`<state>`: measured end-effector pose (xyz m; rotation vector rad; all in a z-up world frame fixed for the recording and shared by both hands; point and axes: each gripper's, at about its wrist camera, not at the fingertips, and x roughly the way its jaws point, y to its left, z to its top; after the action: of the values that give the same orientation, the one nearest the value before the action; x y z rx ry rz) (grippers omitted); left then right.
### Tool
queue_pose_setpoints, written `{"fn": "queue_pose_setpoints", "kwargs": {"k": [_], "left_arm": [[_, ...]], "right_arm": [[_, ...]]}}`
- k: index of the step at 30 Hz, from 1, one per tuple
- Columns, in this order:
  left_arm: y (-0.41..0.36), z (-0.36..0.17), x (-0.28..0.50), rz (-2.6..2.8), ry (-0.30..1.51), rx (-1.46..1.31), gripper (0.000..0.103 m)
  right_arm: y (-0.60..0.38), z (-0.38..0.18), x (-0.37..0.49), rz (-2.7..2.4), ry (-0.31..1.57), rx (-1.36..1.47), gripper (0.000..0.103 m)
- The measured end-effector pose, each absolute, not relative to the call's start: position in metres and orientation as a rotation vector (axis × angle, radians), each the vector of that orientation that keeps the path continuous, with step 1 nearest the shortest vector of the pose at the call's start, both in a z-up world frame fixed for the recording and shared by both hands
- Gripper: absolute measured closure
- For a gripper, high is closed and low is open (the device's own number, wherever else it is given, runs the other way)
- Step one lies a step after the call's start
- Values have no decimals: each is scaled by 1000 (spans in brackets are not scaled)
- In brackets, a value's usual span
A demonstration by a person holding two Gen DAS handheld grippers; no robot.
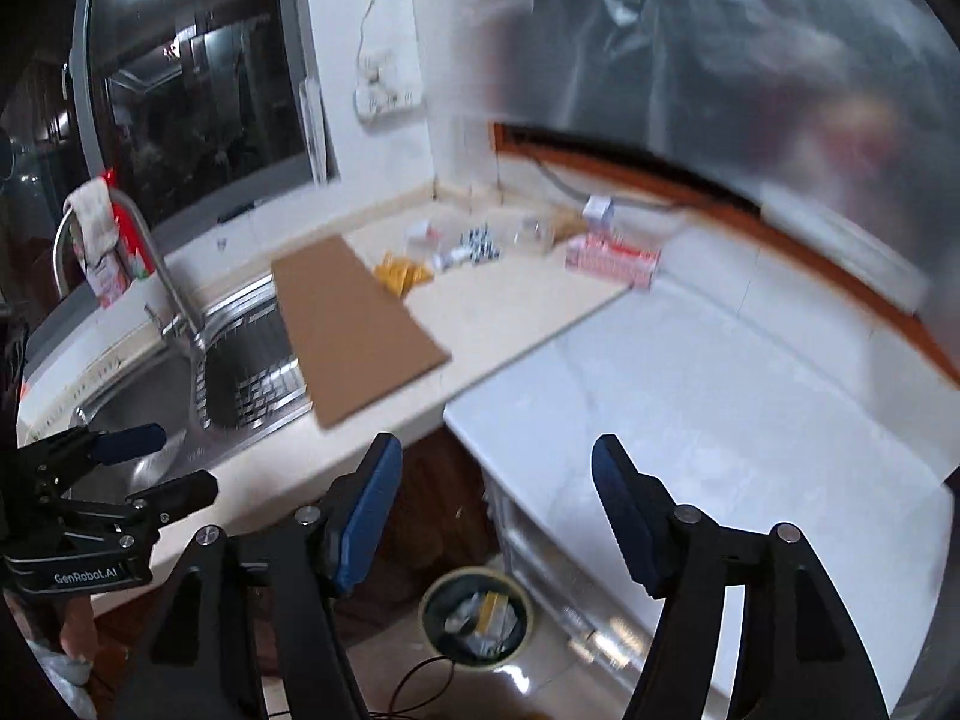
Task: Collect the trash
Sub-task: 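Raise both tools back toward the counter, then grasp the pink strawberry milk carton with the right tool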
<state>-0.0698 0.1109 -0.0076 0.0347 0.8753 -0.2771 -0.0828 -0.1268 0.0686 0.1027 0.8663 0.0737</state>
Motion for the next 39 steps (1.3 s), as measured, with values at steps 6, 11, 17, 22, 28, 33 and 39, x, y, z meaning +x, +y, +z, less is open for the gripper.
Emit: {"fn": "queue_pose_setpoints", "kwargs": {"k": [6,11,17,22,28,33,39], "left_arm": [[121,30,-35,-276,830,82,26],[125,45,19,-276,857,90,26],[124,32,97,-228,923,69,26],[114,6,170,-181,976,47,26],[99,-38,269,-104,1029,6,26],[93,-81,336,-45,1071,-65,26],[97,-121,379,-6,1127,-92,26]], "right_arm": [[-151,116,-51,67,877,103,33],[-174,118,9,73,924,76,31],[-212,91,98,92,954,46,21],[-243,53,181,135,983,-10,18],[-263,-21,289,194,1046,-107,18],[-265,-84,367,220,1098,-190,18],[-266,-142,418,227,1126,-273,18]]}}
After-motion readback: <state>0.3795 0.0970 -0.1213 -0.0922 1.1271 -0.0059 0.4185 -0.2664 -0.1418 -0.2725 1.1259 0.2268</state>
